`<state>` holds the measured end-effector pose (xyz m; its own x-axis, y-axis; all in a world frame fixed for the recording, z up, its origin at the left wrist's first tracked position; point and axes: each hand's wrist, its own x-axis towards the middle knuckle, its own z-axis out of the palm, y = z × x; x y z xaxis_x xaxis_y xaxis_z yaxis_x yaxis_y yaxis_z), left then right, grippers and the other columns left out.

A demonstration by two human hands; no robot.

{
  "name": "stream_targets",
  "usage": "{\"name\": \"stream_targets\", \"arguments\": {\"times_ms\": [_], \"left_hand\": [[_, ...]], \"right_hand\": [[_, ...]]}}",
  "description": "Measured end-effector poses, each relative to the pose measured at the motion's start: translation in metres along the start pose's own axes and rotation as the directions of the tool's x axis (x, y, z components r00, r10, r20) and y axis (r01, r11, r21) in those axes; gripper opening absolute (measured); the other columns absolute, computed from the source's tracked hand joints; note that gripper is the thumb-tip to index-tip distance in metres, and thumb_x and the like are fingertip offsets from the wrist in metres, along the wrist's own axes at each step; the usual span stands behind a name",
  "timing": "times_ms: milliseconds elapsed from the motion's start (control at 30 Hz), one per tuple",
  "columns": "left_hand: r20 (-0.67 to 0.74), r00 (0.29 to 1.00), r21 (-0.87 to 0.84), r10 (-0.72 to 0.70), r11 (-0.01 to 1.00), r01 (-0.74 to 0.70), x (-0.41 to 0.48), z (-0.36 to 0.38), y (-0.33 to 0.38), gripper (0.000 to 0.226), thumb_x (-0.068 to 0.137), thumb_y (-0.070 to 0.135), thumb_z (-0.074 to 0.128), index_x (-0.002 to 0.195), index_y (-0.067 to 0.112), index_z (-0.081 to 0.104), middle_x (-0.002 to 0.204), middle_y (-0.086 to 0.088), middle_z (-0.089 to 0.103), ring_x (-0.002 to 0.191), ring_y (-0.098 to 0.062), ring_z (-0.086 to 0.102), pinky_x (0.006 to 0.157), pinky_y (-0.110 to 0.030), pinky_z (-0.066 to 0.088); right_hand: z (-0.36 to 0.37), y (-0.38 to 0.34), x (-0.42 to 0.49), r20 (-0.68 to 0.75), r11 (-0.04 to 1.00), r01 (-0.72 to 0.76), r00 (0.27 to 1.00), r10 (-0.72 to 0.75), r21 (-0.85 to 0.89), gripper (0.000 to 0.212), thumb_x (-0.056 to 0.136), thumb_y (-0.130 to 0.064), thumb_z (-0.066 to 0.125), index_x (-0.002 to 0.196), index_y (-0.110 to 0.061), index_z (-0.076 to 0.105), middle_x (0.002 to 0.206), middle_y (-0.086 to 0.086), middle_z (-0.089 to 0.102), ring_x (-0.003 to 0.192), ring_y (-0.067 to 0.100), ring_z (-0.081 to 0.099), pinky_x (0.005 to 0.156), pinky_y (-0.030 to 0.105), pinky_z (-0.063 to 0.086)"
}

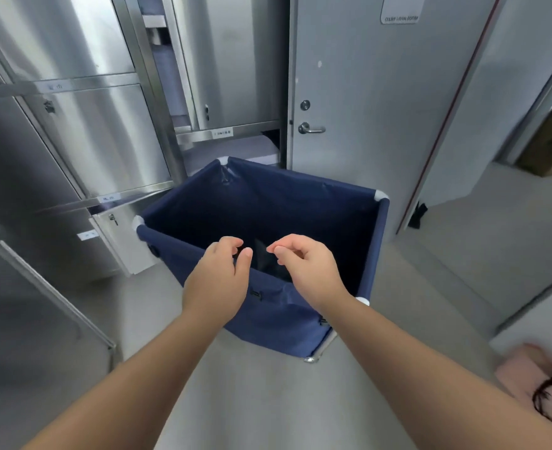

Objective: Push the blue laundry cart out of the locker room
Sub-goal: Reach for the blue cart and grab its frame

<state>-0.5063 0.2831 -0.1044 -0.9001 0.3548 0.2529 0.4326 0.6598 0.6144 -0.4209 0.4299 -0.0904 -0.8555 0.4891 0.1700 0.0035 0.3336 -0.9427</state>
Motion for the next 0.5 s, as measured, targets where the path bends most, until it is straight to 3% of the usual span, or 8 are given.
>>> {"name": "stream_targets", "arguments": {"times_ms": [233,333,500], "left_hand": [[0.084,0.995,-0.016,0.053,0.999,-0.051,0.064,0.056,-0.018,0.036,0.093,0.057,0.026,0.115,0.038,0.047,0.113,0.013,0.058,0.086,-0.010,0.058,0.068,-0.039,0.055],[0.153,0.986,-0.035,0.072,0.997,-0.068,0.090,0.073,-0.026,0.035,0.095,0.054,0.029,0.118,0.035,0.048,0.115,0.013,0.058,0.092,-0.010,0.058,0.074,-0.040,0.054],[0.258,0.963,-0.021,0.074,0.997,-0.071,0.119,0.103,-0.033,0.036,0.096,0.052,0.030,0.122,0.033,0.048,0.118,0.012,0.057,0.096,-0.011,0.057,0.077,-0.037,0.050]], "right_hand": [[0.010,0.049,0.059,-0.037,0.994,-0.103,0.994,0.102,-0.028,0.023,0.092,-0.021,0.057,0.087,-0.034,0.075,0.091,-0.012,0.073,0.086,0.007,0.067,0.076,0.028,0.055],[0.016,0.061,0.087,-0.091,0.991,-0.127,0.988,0.123,-0.048,0.024,0.092,-0.021,0.056,0.088,-0.037,0.073,0.093,-0.016,0.072,0.088,0.005,0.067,0.074,0.024,0.054],[0.016,0.084,0.119,-0.138,0.975,-0.196,0.974,0.181,-0.102,0.025,0.093,-0.022,0.054,0.087,-0.038,0.072,0.092,-0.015,0.071,0.084,0.007,0.066,0.078,0.032,0.058]]}}
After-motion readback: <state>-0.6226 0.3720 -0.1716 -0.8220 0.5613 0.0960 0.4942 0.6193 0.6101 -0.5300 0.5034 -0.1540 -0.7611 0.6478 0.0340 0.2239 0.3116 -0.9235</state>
